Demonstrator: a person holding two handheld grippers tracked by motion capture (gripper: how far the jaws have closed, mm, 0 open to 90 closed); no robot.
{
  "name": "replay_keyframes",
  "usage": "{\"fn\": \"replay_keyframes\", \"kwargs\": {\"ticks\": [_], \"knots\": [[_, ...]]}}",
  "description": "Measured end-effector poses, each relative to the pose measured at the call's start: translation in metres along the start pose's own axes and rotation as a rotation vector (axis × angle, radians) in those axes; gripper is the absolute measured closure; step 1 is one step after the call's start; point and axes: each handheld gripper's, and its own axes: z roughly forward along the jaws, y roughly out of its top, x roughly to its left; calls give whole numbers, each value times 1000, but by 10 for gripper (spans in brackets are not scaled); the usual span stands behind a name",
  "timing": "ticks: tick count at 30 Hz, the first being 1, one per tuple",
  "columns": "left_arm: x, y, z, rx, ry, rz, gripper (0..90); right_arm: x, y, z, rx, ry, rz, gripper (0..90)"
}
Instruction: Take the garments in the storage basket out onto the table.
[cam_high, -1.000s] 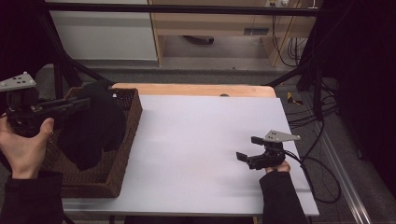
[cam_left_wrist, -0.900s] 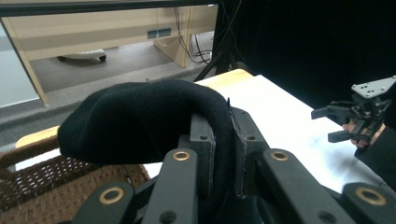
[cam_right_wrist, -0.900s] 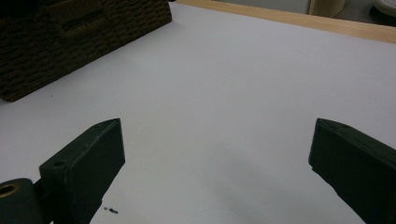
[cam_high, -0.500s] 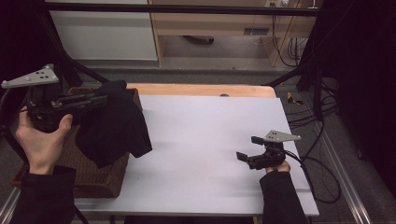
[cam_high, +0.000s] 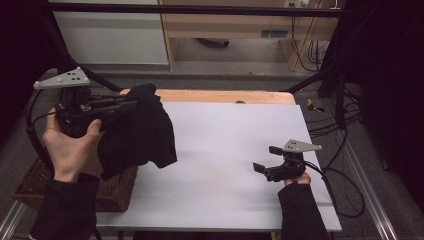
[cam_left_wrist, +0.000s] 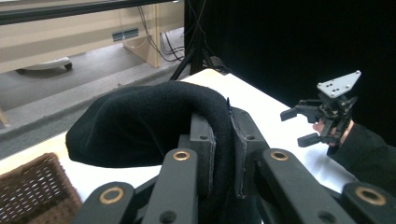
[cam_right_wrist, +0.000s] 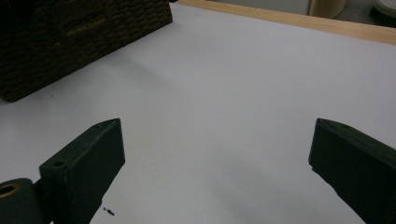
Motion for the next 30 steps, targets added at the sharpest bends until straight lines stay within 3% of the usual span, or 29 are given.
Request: {"fn": "replay_keyframes", "kwargs": {"ticks": [17, 30], "knots": [[-26, 16, 35, 8, -65, 38, 801, 0, 0, 0, -2, 1, 4, 37], [-40, 16, 68, 61, -96, 65, 800, 0, 0, -1, -4, 0, 3, 37]]}}
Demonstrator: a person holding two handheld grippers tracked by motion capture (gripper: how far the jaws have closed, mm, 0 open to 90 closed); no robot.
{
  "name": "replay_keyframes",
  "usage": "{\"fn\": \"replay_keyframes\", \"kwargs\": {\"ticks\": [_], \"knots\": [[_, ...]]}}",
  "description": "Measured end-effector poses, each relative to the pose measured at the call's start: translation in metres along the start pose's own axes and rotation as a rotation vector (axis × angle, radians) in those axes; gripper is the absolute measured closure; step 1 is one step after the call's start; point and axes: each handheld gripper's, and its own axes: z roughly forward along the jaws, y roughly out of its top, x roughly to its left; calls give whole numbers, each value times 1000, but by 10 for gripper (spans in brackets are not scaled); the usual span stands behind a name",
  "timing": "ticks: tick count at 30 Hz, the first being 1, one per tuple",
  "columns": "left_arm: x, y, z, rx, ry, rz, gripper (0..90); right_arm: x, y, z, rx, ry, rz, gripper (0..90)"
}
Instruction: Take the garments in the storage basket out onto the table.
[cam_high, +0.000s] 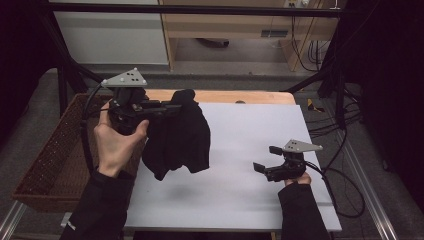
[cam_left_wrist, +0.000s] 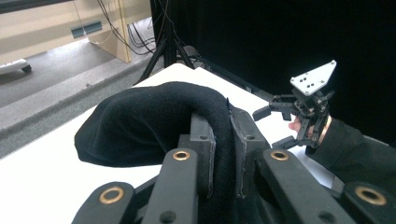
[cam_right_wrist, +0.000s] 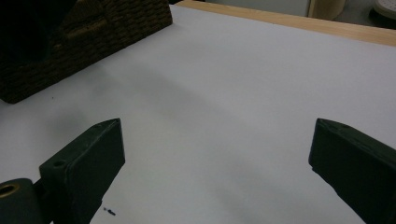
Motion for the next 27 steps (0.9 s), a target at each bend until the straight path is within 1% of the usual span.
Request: {"fn": "replay_keyframes", "kwargs": {"ticks": [2, 6, 7, 8, 13, 16, 21, 27], "knots": [[0, -1, 7, 13, 0, 3, 800, 0, 0, 0, 0, 1, 1, 37], [0, -3, 14, 31, 2, 7, 800, 0, 0, 0, 0, 1, 2, 37], [0, -5, 19, 40, 4, 6, 800, 0, 0, 0, -1, 1, 1, 37], [0, -5, 19, 40, 4, 6, 800, 0, 0, 0, 1, 1, 1, 37], [3, -10, 29, 56, 1, 5, 800, 0, 0, 0, 2, 2, 0, 37], [7, -16, 35, 66, 2, -9, 800, 0, 0, 0, 1, 0, 1, 37], [12, -23, 39, 80, 7, -14, 800, 0, 0, 0, 2, 1, 0, 37], [20, -36, 45, 95, 6, -34, 800, 0, -1, 1, 4, 1, -1, 37]]}}
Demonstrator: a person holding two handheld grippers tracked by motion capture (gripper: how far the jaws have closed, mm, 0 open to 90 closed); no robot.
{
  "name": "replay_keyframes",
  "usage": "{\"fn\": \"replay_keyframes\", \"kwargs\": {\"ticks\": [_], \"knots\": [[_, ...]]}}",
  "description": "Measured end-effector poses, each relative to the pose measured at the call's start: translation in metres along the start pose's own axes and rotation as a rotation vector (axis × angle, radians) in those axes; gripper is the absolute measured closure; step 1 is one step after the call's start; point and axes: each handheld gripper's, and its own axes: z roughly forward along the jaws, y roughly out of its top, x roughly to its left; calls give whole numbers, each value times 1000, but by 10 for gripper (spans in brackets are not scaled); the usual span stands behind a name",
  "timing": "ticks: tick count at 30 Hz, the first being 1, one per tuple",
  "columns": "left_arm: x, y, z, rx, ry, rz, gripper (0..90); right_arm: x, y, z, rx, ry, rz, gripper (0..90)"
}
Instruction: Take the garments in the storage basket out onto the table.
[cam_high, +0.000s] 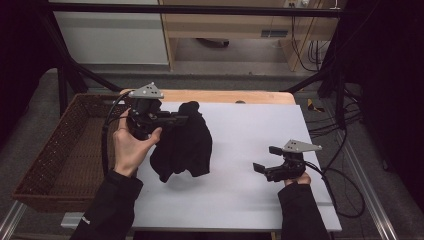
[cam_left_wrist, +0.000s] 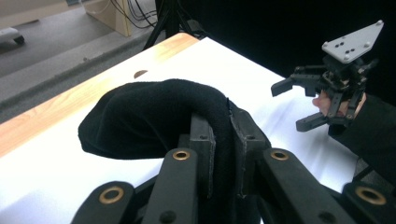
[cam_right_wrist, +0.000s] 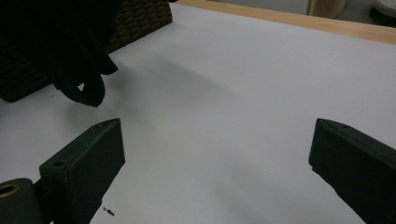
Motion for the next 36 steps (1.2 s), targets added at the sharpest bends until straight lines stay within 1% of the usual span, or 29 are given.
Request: {"fn": "replay_keyframes", "kwargs": {"ticks": [6, 7, 14, 15, 17, 19, 26, 32, 36], "knots": [[5, -12, 9, 38, 0, -12, 800, 0, 0, 0, 1, -1, 2, 37], [7, -16, 13, 50, -1, -16, 800, 0, 0, 0, 0, -1, 1, 37], [11, -27, 21, 78, 4, -24, 800, 0, 0, 0, 0, -2, 1, 37], [12, -31, 23, 88, 10, -26, 799, 0, 0, 0, 2, -3, 1, 37], [12, -33, 24, 93, 13, -27, 799, 0, 0, 0, 1, -2, 1, 37], [15, -39, 27, 102, 9, -38, 799, 0, 0, 0, 0, -2, 1, 37], [17, -48, 33, 120, 7, -51, 799, 0, -1, 1, 3, -4, -2, 37], [17, -56, 39, 134, 2, -58, 798, 0, -1, 1, 5, -4, -2, 37], [16, -61, 44, 144, 6, -53, 798, 0, -1, 1, 3, -5, -2, 37]]}}
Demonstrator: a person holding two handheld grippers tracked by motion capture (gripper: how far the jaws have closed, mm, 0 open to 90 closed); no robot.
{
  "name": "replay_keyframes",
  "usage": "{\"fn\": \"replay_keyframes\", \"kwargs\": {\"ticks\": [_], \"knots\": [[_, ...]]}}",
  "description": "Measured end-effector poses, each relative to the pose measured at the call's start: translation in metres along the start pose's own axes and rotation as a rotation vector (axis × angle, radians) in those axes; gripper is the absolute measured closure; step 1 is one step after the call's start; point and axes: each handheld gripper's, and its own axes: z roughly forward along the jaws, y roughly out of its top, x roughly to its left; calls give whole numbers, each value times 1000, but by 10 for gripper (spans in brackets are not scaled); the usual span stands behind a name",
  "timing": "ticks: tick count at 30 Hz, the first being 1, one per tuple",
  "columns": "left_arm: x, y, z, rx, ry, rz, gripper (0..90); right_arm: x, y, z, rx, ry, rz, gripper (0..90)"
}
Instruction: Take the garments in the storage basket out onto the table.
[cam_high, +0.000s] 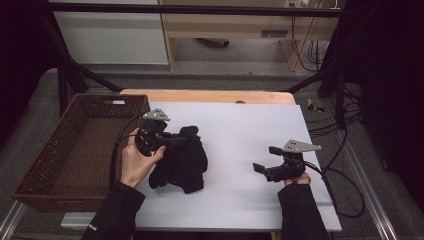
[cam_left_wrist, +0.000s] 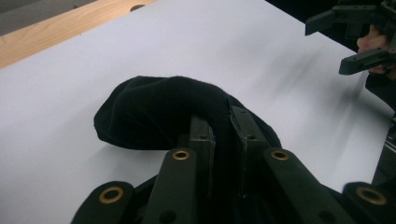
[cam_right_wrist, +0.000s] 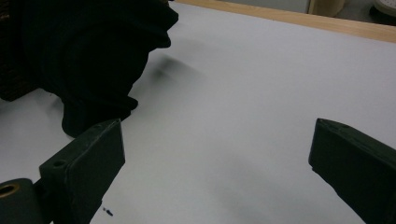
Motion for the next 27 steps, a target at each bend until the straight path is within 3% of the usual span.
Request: {"fn": "replay_keyframes", "kwargs": {"ticks": [19, 27], "knots": [[-2, -25, 32, 62, -26, -6, 788, 0, 0, 0, 1, 2, 1, 37], [-1, -33, 37, 70, -11, -6, 759, 0, 0, 0, 1, 2, 2, 37]]}}
